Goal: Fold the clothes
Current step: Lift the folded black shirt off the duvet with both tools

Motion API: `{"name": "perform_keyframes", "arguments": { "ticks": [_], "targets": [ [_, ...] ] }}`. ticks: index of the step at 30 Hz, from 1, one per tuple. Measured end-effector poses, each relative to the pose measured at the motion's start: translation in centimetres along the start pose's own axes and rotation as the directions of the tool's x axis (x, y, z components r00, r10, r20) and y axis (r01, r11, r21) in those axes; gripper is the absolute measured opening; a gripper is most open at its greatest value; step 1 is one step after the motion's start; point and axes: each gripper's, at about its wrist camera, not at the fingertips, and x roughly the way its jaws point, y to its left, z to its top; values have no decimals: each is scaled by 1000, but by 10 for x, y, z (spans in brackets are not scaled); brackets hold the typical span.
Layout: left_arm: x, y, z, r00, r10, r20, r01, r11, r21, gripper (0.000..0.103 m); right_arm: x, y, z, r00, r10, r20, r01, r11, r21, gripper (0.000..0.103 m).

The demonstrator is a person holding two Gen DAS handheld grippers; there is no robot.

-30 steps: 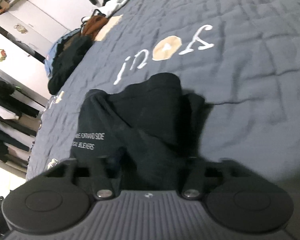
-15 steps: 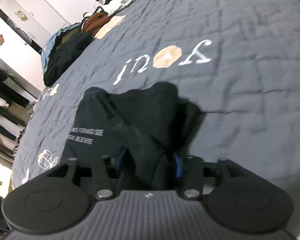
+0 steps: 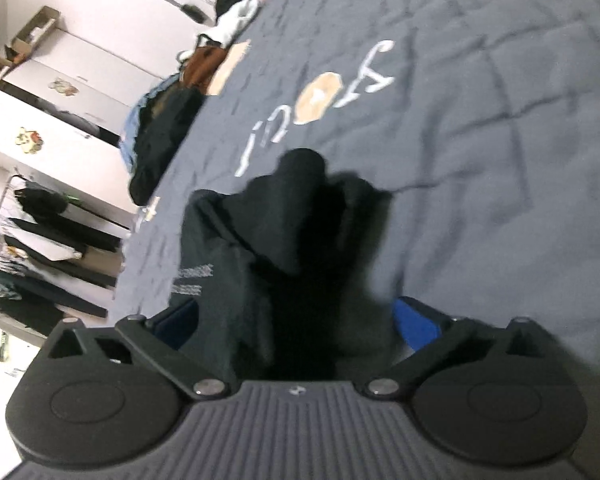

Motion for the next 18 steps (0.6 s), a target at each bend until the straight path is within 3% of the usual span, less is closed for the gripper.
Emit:
{"name": "perform_keyframes", "arguments": {
  "ticks": [4,6,8,9,10,13,18],
  "targets": [
    [4,-5,-1,1000,12,6,-12,1000,25,63,21,20,4,1000,-5,-30,3,998,-56,102],
    [5,-8,-2,1000,19,13,-19,999,35,61,32,34,4,999,-33,-42,29,995,-94,94],
    [6,-8,-2,1000,5,18,-6,1000,25,40,40,47,3,994,-93,-49,85,987,-139,68],
    [5,-9,-1,1000,-2,18,2,1000,21,31,42,52,3,989,-137,-46,128,979,-158,39],
    [4,-10,-1,1000,-8,19,7,1000,21,20,42,53,3,988,-150,-47,141,978,-154,31],
    [-4,-15,2,999,-29,39,29,999,17,14,34,57,1,991,-130,-22,126,982,-141,24],
    [-26,-25,3,994,-67,85,66,998,15,12,15,73,-1,993,-115,38,120,980,-162,23]
  ]
}}
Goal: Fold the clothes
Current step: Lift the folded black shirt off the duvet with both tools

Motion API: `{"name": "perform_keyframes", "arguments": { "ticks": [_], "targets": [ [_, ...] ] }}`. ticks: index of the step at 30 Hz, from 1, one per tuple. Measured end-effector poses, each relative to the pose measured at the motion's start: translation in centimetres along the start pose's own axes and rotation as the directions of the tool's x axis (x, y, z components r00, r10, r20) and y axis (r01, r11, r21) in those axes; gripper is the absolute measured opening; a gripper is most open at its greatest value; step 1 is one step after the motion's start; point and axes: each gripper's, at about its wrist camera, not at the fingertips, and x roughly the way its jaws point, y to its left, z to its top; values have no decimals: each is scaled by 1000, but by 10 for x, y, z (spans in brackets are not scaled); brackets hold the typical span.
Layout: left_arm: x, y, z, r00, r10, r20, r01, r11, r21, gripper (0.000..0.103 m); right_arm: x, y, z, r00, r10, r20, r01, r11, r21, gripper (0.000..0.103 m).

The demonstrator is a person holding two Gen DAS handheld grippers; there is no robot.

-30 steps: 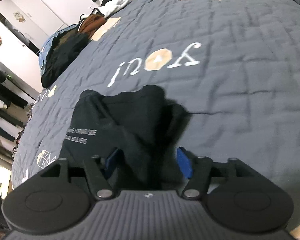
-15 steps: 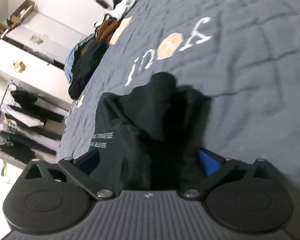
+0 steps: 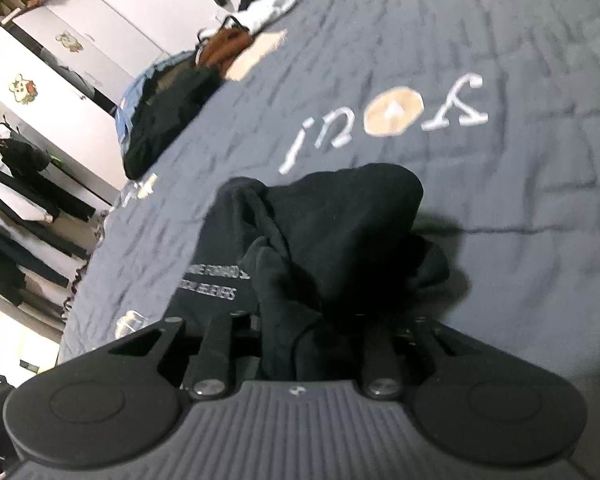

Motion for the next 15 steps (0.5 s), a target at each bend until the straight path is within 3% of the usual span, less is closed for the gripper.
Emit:
{"name": "perform_keyframes", "arguments": {
  "ticks": [8,15],
  "targets": [
    [-25,-44,-9,996,-75,52,73,997,28,12,-55,26,10,998,8,57,-6,999,-36,22],
    [-39,-101,-23,985,-143,99,139,989,46,12,-125,44,11,995,-31,98,38,997,-66,22]
  ]
}}
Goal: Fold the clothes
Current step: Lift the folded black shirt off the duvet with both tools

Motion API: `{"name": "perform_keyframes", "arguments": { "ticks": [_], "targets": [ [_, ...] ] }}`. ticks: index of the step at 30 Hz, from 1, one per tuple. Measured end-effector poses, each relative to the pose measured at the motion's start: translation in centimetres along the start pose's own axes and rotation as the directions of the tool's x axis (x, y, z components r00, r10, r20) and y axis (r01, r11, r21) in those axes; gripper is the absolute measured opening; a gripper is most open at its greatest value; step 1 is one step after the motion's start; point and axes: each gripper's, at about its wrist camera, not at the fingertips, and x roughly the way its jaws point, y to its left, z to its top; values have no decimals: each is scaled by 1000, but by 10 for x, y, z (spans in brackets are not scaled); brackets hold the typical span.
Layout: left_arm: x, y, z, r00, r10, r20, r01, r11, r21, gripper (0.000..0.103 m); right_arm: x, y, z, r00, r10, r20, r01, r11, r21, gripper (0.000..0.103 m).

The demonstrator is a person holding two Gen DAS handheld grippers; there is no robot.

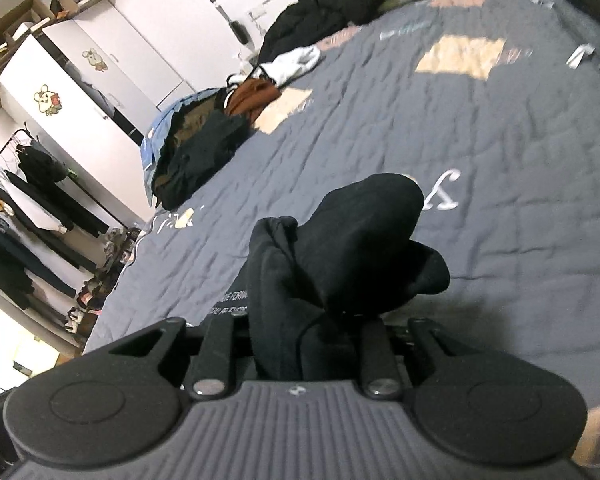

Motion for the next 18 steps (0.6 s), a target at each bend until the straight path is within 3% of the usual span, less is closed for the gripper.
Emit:
{"name": "perform_keyframes", "arguments": {
  "ticks": [18],
  "targets": [
    [-10,-183,-51,987,-82,136,69,993,97,12,-204,17,3,991,-91,98,100,991,-89,22]
  ]
}}
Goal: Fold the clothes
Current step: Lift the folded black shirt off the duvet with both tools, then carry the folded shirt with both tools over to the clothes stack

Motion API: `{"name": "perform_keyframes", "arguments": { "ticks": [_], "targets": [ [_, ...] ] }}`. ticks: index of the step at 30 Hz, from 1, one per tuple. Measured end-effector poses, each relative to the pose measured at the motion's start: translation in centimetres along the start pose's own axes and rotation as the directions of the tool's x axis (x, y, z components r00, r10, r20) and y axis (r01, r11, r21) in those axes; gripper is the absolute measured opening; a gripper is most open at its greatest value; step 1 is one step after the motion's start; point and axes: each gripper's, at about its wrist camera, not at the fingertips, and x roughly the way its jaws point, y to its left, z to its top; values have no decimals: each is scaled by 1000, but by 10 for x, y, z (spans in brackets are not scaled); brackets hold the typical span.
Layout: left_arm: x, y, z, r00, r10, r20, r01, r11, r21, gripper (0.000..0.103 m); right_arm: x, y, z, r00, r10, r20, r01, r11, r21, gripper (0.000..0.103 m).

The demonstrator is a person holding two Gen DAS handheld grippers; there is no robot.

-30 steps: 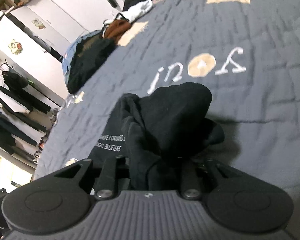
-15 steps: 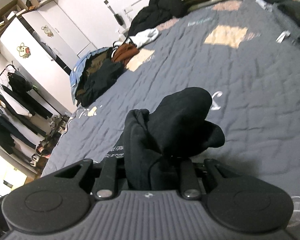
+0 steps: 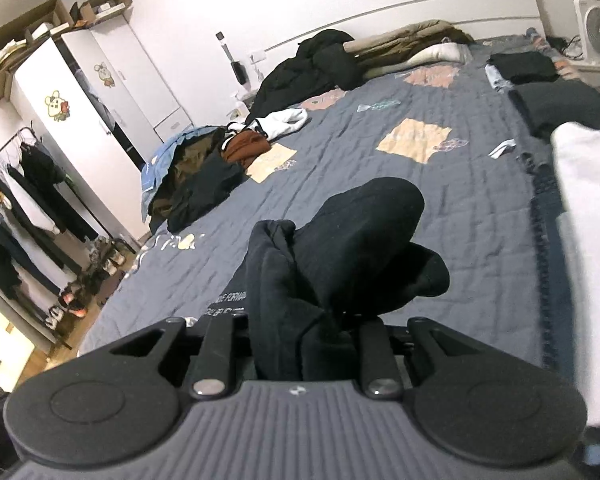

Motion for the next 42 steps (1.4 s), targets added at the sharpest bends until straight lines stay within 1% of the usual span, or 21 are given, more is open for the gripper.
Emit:
{"name": "perform_keyframes", "arguments": {
  "ticks": [6,11,16,20,23,26,28,31,35,38,40,42],
  "targets": [
    [6,-46,-21,1000,-8,12,8,1000,14,12,-47,-14,-14,1000,-23,9,23,1000,7,22],
    [14,-72,-32,999,-17,28,16,1000,25,12,-76,-24,-21,999,-35,21,35,999,11,22],
    [31,-88,-34,999,-18,40,17,1000,16,12,-95,-40,-21,999,-39,31,39,999,11,22],
    [50,-103,-25,999,-24,36,23,999,26,12,-104,-57,-15,998,-40,39,40,999,16,22],
    [72,-115,-9,999,-33,27,32,999,38,12,-111,-73,-4,998,-50,44,49,999,20,22],
    [98,-132,12,998,-50,27,48,996,75,12,-124,-89,18,996,-65,64,64,998,12,22],
    [119,-146,32,997,-68,27,65,993,101,12,-139,-101,31,993,-78,83,78,997,0,22],
    [156,-165,57,996,-87,20,83,987,134,12,-159,-121,60,988,-104,111,107,994,-18,22],
    [210,-189,81,995,-97,6,95,981,172,12,-174,-151,97,980,-158,124,165,985,-51,22],
    [254,-196,87,996,-86,-10,86,982,169,12,-168,-175,120,974,-196,118,206,975,-83,22],
    [284,-193,86,997,-75,-31,79,986,146,12,-156,-196,132,972,-208,108,220,970,-108,22],
    [310,-184,79,996,-57,-65,64,991,115,12,-140,-220,138,971,-228,78,235,966,-107,23]
  ]
}}
